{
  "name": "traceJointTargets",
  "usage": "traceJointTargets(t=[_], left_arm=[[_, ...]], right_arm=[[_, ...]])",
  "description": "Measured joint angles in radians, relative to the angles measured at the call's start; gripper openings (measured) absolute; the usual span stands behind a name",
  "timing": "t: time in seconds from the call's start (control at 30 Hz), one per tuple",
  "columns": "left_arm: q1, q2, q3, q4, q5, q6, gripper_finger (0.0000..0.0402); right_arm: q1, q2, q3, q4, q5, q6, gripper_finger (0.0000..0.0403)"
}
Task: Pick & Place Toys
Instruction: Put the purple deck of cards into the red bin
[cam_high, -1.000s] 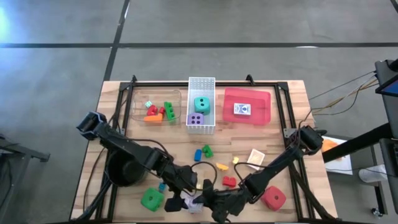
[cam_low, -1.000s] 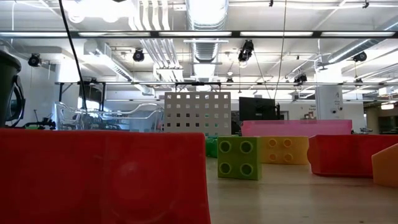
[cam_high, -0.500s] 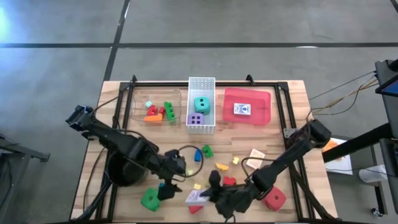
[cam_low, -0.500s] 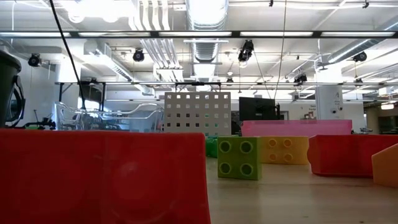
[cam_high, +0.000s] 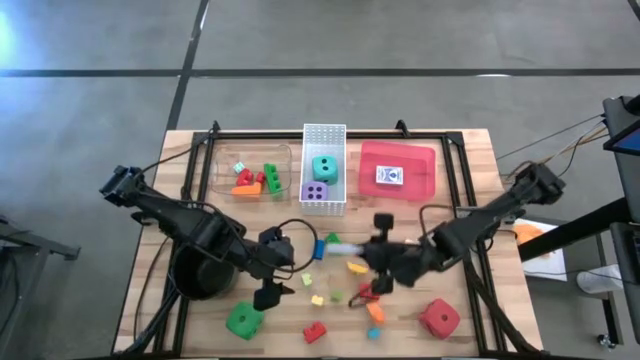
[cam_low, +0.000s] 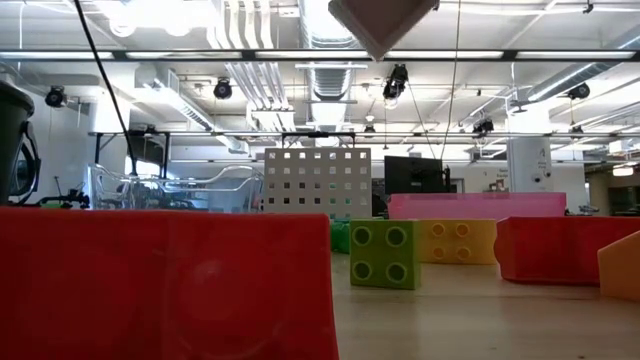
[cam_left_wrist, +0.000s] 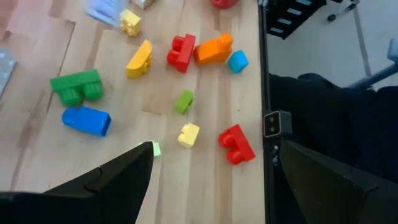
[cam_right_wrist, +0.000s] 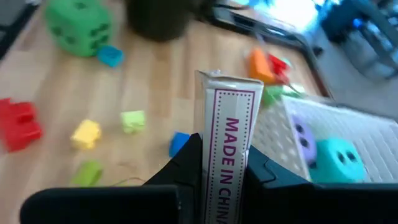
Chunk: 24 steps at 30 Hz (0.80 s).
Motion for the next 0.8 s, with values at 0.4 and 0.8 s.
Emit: traceJointTargets(t=[0.4, 0.8], left_arm=[[0.0, 0.0, 0.0, -0.001, -0.099, 0.073, 0.0351], [0.0, 0.0, -0.015, -0.032, -0.369, 0.154, 0.0351]], right_arm=[[-0.238, -0.209, -0.206, -0.044, 0.025, 0.118, 0.0042], [-0.581, -0.245, -0.208, -0.291, -0.007, 0.319, 0.0042]])
